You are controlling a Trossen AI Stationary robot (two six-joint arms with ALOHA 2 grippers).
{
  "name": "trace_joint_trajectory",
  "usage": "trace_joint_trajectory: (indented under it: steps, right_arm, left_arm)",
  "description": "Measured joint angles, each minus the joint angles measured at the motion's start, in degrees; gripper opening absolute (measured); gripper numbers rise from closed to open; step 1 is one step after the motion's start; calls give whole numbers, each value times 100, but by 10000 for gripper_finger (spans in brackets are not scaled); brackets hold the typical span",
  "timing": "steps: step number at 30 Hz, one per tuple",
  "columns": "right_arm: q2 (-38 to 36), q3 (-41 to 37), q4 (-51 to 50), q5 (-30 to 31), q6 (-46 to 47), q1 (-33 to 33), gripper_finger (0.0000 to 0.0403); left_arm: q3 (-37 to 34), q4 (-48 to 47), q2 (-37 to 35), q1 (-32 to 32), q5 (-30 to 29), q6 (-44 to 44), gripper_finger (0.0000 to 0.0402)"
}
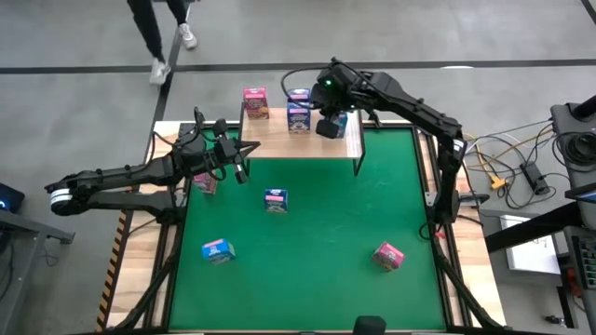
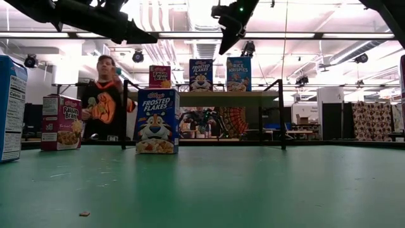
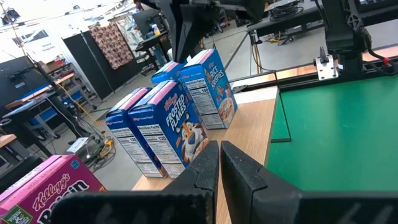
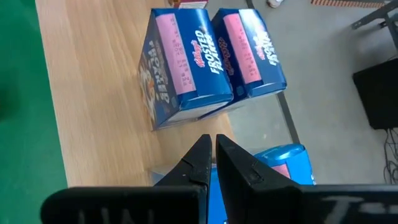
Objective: Stack cereal on shelf
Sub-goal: Put the right light blue cereal box on the shelf aligned with the other light blue cereal box
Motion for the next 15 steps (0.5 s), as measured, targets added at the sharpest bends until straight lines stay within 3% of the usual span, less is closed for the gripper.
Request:
trace_joint_trajectory:
  steps: [9, 15]
  right_arm:
    - [68, -128, -7, 22, -28, -11, 12]
    - [68, -247, -10, 422, -93, -11, 12]
  left_arm:
    - [1, 0, -1, 1, 1, -1, 0]
    - [0, 0, -2, 0, 0, 2, 0]
